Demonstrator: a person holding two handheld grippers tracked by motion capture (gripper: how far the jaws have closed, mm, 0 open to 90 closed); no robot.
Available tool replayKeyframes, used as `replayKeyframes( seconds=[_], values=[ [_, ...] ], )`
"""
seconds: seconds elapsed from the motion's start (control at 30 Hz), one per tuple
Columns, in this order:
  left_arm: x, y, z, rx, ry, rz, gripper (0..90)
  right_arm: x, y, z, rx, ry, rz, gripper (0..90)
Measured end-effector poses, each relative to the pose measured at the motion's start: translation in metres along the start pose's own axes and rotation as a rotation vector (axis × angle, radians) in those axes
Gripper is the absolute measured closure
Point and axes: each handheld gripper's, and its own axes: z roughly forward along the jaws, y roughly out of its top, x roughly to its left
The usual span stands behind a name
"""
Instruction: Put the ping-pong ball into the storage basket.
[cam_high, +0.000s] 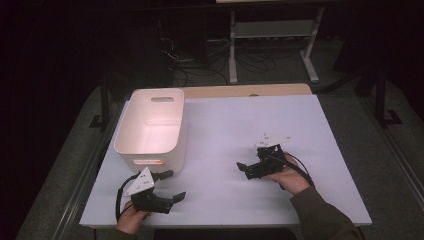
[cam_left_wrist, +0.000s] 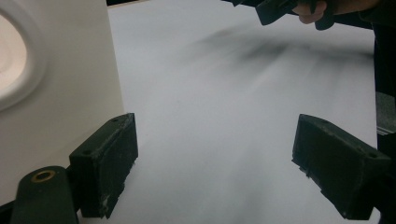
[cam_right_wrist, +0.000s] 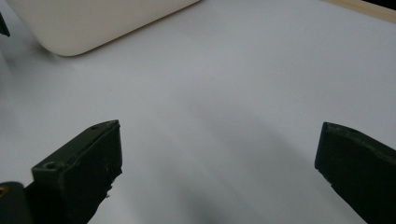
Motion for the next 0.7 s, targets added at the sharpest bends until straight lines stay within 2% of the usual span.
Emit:
replayKeyframes(
  seconds=[0.43, 0.7],
  values=[
    [0.0, 0.0, 0.0, 0.001, 0.0, 0.0, 14.1, -0.008, -0.022, -0.026, -0.042, -0.034, 0.044, 0.4],
    [0.0, 0.0, 0.0, 0.001, 0.0, 0.0, 14.1, -0.009, -0.037, -0.035, -0.037, -0.042, 0.058, 0.4]
  ],
)
